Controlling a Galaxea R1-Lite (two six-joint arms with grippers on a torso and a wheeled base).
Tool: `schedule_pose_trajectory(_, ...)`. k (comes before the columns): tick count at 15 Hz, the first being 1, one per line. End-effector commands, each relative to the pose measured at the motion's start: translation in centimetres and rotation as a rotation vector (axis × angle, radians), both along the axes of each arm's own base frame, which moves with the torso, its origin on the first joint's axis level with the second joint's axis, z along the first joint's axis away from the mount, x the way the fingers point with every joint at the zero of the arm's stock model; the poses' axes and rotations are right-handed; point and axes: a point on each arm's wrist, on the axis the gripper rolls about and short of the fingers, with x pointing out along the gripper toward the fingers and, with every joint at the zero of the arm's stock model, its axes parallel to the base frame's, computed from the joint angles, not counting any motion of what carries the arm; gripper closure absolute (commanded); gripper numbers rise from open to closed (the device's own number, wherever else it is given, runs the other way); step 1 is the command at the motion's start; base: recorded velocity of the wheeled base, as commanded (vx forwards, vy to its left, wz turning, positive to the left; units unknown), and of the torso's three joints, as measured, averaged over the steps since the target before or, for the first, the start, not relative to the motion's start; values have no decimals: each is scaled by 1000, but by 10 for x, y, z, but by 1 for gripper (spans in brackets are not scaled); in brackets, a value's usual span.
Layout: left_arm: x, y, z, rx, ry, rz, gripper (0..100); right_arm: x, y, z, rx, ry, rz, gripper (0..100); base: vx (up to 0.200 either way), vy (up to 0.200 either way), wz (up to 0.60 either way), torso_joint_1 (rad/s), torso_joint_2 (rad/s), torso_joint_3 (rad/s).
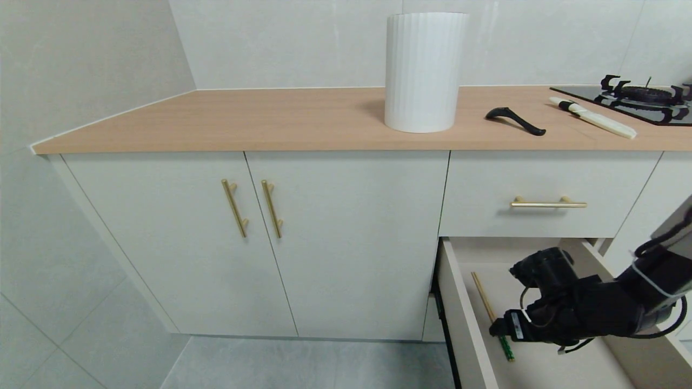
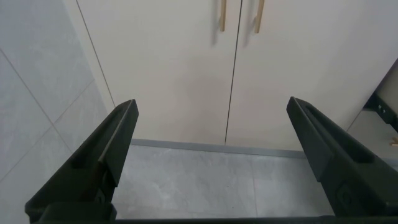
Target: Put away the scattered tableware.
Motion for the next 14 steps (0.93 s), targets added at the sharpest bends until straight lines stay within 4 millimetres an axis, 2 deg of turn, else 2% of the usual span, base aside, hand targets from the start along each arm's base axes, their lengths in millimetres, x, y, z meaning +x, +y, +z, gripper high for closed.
schedule_pose_trajectory(1, 0, 0, 0, -1, 0, 0, 0, -32, -17, 70, 31, -187, 23, 0, 0, 0, 0, 0, 0, 0)
schedule_pose_trajectory(3, 0, 0, 0, -1, 0, 0, 0, -60, -35, 112, 37, -282, 74, 0, 0, 0, 0, 0, 0, 0)
schedule_pose_trajectory(6, 0, 0, 0, -1, 0, 0, 0, -87, -45, 147, 40, -390, 57, 0, 0, 0, 0, 0, 0, 0)
schedule_pose_trajectory(9, 0, 0, 0, -1, 0, 0, 0, -104, -47, 162, 33, -442, 90, 0, 0, 0, 0, 0, 0, 0)
schedule_pose_trajectory(14, 0, 0, 0, -1, 0, 0, 0, -111, -50, 171, 54, -465, 96, 0, 0, 0, 0, 37, -279, -303)
